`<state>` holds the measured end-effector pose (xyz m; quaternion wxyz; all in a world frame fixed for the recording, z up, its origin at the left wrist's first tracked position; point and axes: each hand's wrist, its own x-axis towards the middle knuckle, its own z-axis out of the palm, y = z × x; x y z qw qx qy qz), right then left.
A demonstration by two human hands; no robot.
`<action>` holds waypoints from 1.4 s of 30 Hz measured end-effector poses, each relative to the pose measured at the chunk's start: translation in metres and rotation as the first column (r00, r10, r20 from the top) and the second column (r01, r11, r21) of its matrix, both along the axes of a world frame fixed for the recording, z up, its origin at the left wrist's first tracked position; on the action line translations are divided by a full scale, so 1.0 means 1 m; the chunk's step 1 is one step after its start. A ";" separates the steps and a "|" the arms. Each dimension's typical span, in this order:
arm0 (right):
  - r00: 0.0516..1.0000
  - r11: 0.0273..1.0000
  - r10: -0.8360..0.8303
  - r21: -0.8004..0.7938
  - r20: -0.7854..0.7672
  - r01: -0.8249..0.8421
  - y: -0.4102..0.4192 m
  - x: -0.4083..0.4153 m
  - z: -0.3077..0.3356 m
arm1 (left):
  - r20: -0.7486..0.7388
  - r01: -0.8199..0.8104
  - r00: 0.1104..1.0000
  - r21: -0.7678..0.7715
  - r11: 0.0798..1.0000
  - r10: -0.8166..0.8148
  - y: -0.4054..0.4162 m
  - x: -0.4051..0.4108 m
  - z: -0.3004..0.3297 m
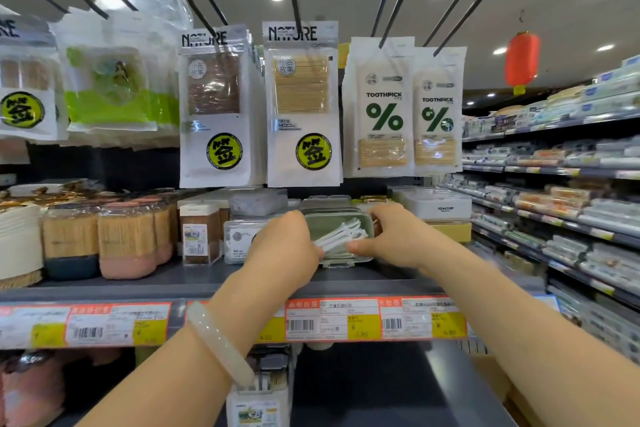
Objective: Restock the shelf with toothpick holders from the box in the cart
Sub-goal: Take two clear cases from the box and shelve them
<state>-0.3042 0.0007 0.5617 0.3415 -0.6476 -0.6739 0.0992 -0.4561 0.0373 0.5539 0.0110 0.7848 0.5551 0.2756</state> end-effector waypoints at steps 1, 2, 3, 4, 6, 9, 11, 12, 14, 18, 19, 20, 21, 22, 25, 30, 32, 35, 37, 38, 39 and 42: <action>1.000 1.000 -0.008 -0.002 0.002 0.008 0.000 -0.001 0.000 | 0.012 0.003 1.000 -0.002 1.000 -0.002 0.000 0.000 0.000; 1.000 1.000 -0.017 -0.003 0.003 0.017 0.001 -0.001 -0.001 | 0.023 0.001 1.000 -0.005 1.000 -0.001 -0.001 0.000 0.001; 1.000 1.000 -0.022 -0.002 0.005 0.022 0.002 -0.002 -0.001 | 0.031 -0.002 1.000 -0.008 1.000 0.003 -0.001 0.000 0.001; 1.000 1.000 -0.029 -0.002 0.012 0.029 0.004 -0.002 -0.001 | 0.036 -0.006 0.999 -0.008 1.000 0.007 -0.001 0.000 0.001; 0.999 0.999 -0.034 -0.002 0.022 0.035 0.006 -0.004 -0.002 | 0.043 -0.014 0.999 -0.003 1.000 0.014 -0.002 0.000 0.001; 0.999 0.999 -0.038 0.003 0.019 0.038 0.007 -0.004 -0.002 | 0.069 -0.009 0.998 -0.008 1.000 0.010 -0.003 0.000 0.000; 0.999 0.999 -0.043 0.000 0.014 0.043 0.006 -0.004 -0.002 | 0.108 0.004 0.994 -0.015 1.000 -0.002 -0.005 -0.001 0.001; 0.999 0.999 -0.043 -0.003 0.011 0.043 0.006 -0.004 -0.002 | 0.132 0.010 0.991 -0.017 1.000 -0.007 -0.006 -0.002 0.001; 0.999 0.999 -0.037 -0.006 -0.006 0.037 0.005 -0.004 -0.002 | 0.163 0.015 0.986 -0.019 1.000 -0.012 -0.007 -0.003 0.002; 0.999 0.999 -0.040 -0.006 -0.012 0.040 0.004 -0.005 -0.001 | 0.165 0.009 0.986 -0.023 1.000 -0.005 -0.008 -0.002 0.001; 0.999 0.999 -0.038 -0.005 -0.012 0.038 0.003 -0.006 -0.001 | 0.168 0.011 0.986 -0.025 1.000 -0.006 -0.007 -0.002 0.001; 0.999 0.999 -0.039 -0.007 -0.013 0.038 0.003 -0.006 -0.001 | 0.173 0.016 0.985 -0.029 0.999 -0.011 -0.007 -0.002 0.001; 0.999 0.999 -0.040 -0.005 -0.009 0.040 0.002 -0.006 -0.001 | 0.181 0.025 0.983 -0.035 0.999 -0.018 -0.008 -0.003 0.001; 0.999 0.999 -0.045 -0.005 -0.006 0.045 0.001 -0.007 -0.001 | 0.192 0.035 0.981 -0.040 0.999 -0.027 -0.008 -0.004 0.001; 0.999 0.999 -0.048 -0.002 -0.004 0.048 -0.002 -0.007 -0.001 | 0.223 0.054 0.974 -0.044 0.998 -0.042 -0.011 -0.006 0.001; 0.999 0.999 -0.032 -0.001 -0.017 0.032 -0.005 -0.006 -0.001 | 0.221 0.057 0.974 -0.036 0.998 -0.048 -0.016 -0.005 0.003; 0.999 1.000 -0.025 -0.001 -0.024 0.025 -0.005 -0.005 -0.001 | 0.255 0.076 0.965 -0.041 0.996 -0.063 -0.019 -0.006 0.003; 0.998 1.000 -0.014 0.024 -0.056 0.016 -0.008 0.000 0.000 | 0.311 0.117 0.946 -0.070 0.991 -0.090 -0.022 -0.007 0.003; 0.995 0.999 -0.009 0.041 -0.104 0.014 -0.013 0.005 0.002 | 0.344 0.144 0.934 -0.099 0.985 -0.102 -0.022 -0.005 0.003; 0.993 0.999 -0.014 0.045 -0.120 0.020 -0.015 0.008 0.003 | 0.366 0.161 0.924 -0.117 0.980 -0.108 -0.021 -0.004 0.002; 0.991 0.999 -0.021 0.043 -0.132 0.027 -0.018 0.011 0.004 | 0.394 0.188 0.911 -0.136 0.973 -0.121 -0.020 -0.002 0.002; 0.985 0.999 -0.016 0.034 -0.173 0.022 -0.029 0.025 0.005 | 0.458 0.301 0.869 -0.190 0.934 -0.187 -0.023 0.005 0.002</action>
